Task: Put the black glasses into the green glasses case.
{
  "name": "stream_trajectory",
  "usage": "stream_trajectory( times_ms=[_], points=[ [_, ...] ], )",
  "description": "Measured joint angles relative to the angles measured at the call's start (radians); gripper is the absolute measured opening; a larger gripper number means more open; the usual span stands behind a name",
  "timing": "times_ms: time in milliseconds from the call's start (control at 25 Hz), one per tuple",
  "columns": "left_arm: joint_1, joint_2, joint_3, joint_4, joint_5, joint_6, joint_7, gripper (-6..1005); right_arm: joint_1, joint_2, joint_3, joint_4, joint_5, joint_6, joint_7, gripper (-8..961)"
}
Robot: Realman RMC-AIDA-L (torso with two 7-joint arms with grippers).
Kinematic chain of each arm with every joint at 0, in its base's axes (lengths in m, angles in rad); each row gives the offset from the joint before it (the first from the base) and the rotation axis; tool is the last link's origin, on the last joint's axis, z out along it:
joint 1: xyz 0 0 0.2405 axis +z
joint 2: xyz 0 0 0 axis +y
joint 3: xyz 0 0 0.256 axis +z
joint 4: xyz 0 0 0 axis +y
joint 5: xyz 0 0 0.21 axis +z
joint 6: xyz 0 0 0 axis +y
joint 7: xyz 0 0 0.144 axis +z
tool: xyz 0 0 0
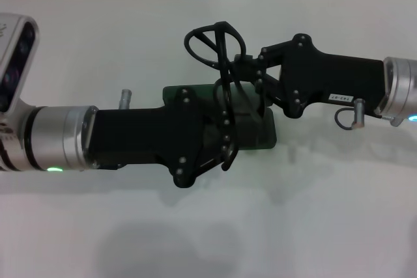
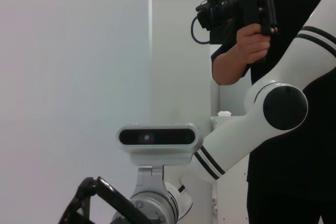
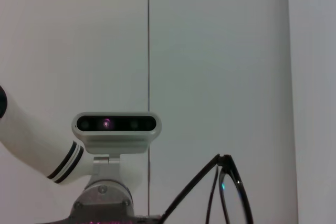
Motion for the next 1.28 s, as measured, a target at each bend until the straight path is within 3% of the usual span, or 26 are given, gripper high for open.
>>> stream_trajectory(
  times_ms=[680,1280],
  points=[
    [-0.006,-0.002,-0.003,-0.01,-0.004,-0.024,0.002,3,0.004,0.0,-0.136,-0.008,0.119,-0.003,-0.002,46],
    [-0.006,-0.003,0.0,-0.016,-0.023,-0.024,0.001,3,0.003,0.0,-0.143,-0.009,0.133,-0.005,-0.005,46]
  ],
)
